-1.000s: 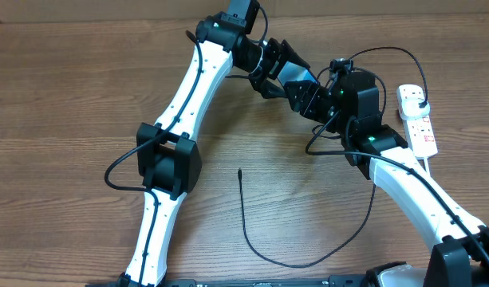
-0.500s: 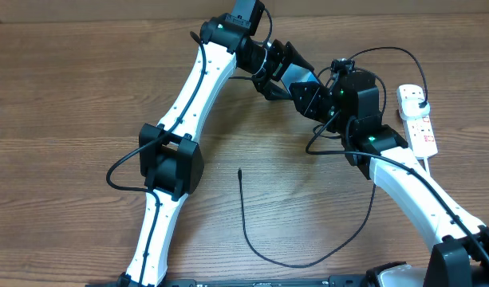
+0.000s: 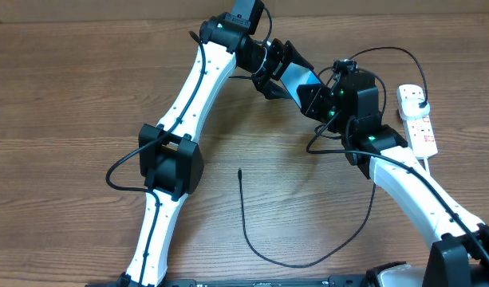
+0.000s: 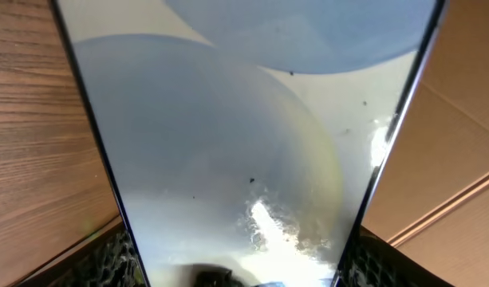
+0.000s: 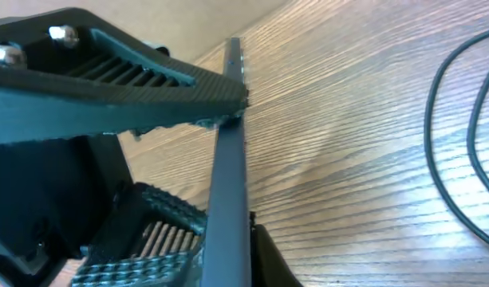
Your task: Plug charger to phone and switch on socket
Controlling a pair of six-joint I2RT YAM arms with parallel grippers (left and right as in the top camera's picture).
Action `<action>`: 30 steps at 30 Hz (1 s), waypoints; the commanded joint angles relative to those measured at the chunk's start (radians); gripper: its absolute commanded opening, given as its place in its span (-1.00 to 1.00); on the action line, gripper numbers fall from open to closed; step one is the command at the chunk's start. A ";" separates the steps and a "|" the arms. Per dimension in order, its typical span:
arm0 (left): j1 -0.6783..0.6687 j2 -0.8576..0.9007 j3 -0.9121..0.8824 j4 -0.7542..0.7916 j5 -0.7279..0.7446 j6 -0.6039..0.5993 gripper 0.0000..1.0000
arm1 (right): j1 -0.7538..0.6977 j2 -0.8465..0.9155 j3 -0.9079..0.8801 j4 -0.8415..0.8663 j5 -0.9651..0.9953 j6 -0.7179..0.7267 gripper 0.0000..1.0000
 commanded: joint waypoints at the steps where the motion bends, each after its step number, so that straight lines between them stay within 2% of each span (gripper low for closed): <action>1: -0.026 0.003 0.030 0.005 0.035 -0.003 -0.92 | 0.009 -0.008 0.029 0.038 -0.053 0.017 -0.92; 5: -0.026 0.003 0.030 0.005 0.035 -0.003 -0.90 | 0.009 -0.008 0.029 0.043 -0.053 0.016 -0.92; 6: -0.026 0.003 0.030 0.005 0.035 -0.003 -0.59 | 0.009 -0.008 0.029 0.043 -0.053 0.017 -0.92; 7: -0.026 0.003 0.030 0.005 0.034 -0.003 0.04 | 0.009 -0.008 0.029 0.043 -0.053 0.017 -0.92; 9: -0.025 0.003 0.030 0.005 0.035 -0.003 1.00 | 0.009 -0.008 0.029 0.043 -0.053 0.017 -0.92; 23: 0.025 -0.003 0.030 -0.025 0.061 0.043 1.00 | -0.074 -0.008 0.029 0.064 -0.042 0.055 -0.92; 30: 0.081 -0.055 0.030 -0.025 0.069 0.053 1.00 | -0.116 -0.008 0.029 0.065 -0.035 0.157 -0.92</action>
